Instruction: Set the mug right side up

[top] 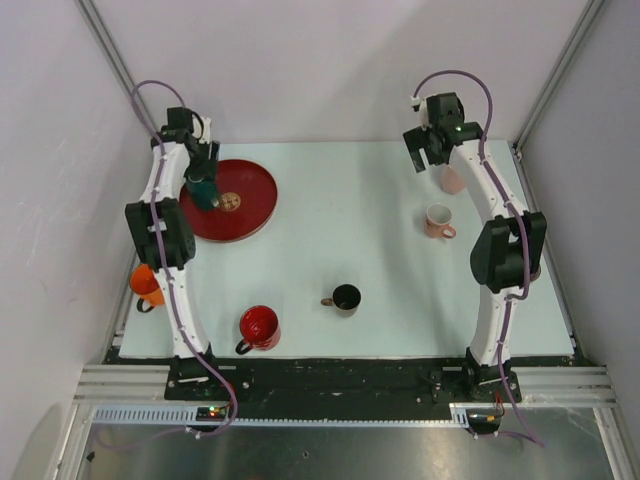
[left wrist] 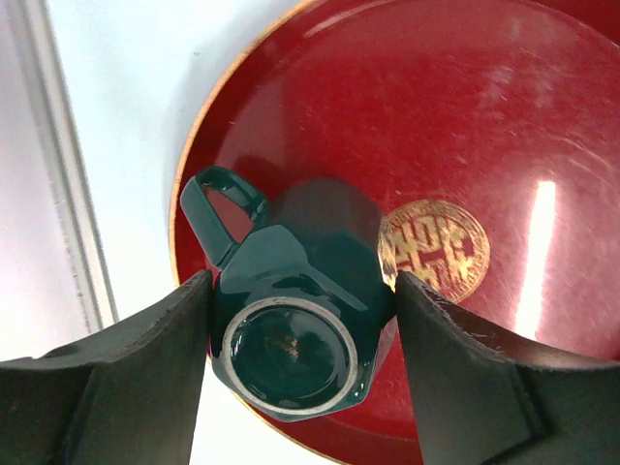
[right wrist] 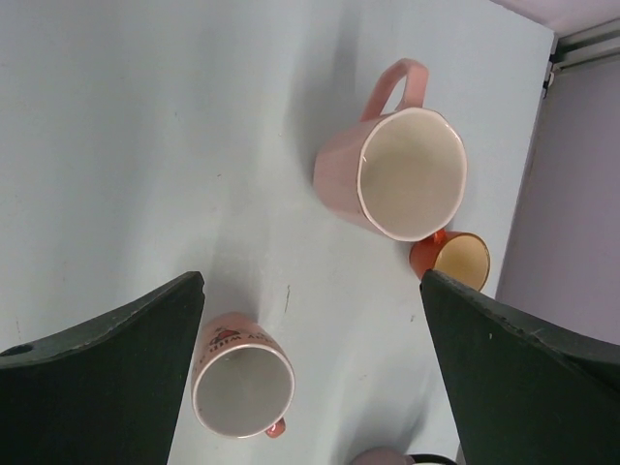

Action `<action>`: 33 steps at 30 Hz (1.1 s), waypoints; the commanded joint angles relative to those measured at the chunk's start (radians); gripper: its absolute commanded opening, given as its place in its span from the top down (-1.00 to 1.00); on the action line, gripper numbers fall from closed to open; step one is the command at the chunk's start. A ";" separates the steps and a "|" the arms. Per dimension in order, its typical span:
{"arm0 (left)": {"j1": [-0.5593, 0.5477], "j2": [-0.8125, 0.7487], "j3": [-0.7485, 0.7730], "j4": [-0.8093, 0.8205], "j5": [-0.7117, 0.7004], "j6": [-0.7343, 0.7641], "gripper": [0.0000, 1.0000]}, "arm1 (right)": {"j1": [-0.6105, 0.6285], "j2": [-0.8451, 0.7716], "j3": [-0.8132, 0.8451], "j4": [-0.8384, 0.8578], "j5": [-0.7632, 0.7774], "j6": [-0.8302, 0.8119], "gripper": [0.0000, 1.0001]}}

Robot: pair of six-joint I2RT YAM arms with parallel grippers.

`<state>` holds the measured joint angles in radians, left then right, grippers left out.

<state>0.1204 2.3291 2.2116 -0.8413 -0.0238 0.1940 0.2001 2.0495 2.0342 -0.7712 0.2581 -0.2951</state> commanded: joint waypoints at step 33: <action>-0.109 0.007 0.118 -0.215 -0.004 -0.002 -0.99 | 0.026 -0.130 -0.132 0.046 0.021 -0.041 -0.98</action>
<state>0.0456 2.2498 2.3520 -1.0279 0.2108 0.3004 0.2230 1.9720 1.9144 -0.7357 0.2653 -0.3378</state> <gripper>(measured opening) 0.995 0.991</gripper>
